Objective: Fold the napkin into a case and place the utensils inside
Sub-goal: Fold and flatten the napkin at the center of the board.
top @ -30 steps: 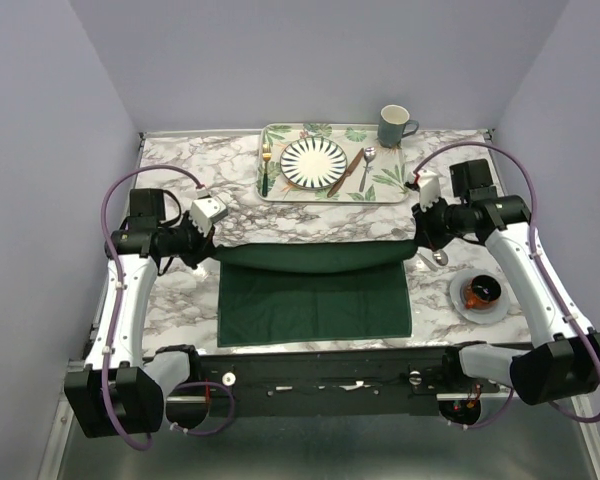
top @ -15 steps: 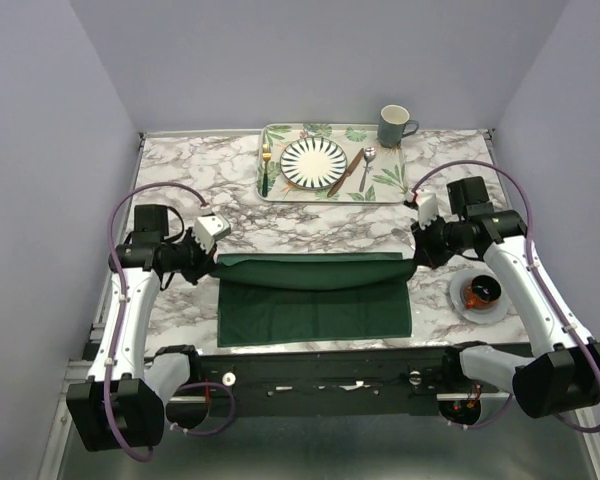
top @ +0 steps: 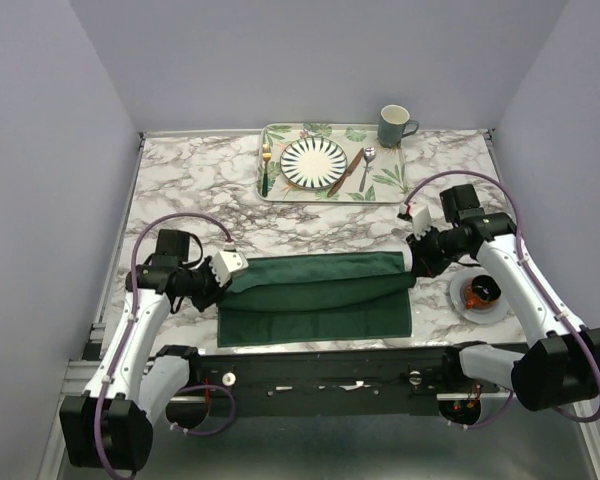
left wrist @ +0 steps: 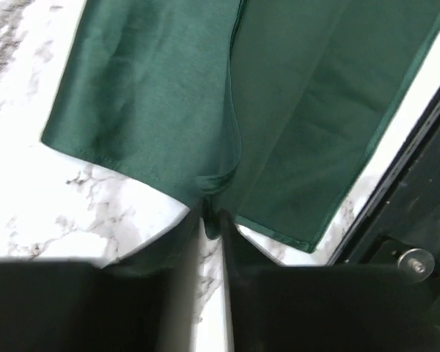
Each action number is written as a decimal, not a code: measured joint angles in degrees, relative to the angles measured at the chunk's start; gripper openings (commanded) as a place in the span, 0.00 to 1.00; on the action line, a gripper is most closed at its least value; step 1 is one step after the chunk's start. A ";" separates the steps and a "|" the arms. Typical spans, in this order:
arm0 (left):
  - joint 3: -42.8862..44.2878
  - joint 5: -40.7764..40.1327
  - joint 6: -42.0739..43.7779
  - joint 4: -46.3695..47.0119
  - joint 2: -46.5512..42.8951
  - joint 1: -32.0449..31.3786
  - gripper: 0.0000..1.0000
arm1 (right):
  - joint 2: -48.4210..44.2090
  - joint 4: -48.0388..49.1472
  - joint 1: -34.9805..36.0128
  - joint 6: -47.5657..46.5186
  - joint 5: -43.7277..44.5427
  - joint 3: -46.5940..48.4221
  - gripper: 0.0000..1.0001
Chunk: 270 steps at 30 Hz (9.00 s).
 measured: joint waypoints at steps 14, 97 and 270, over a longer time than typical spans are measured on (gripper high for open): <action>2.34 -7.61 0.35 -1.86 -7.61 -7.34 0.61 | 3.02 -9.22 0.02 -10.32 -0.57 4.15 0.51; 22.99 -8.39 -16.94 3.67 42.86 -0.57 0.67 | 37.53 -2.16 2.38 7.72 0.42 15.63 0.61; 7.50 -11.02 3.34 5.44 28.52 -5.09 0.21 | 13.73 16.98 22.47 -18.64 18.47 -13.18 0.19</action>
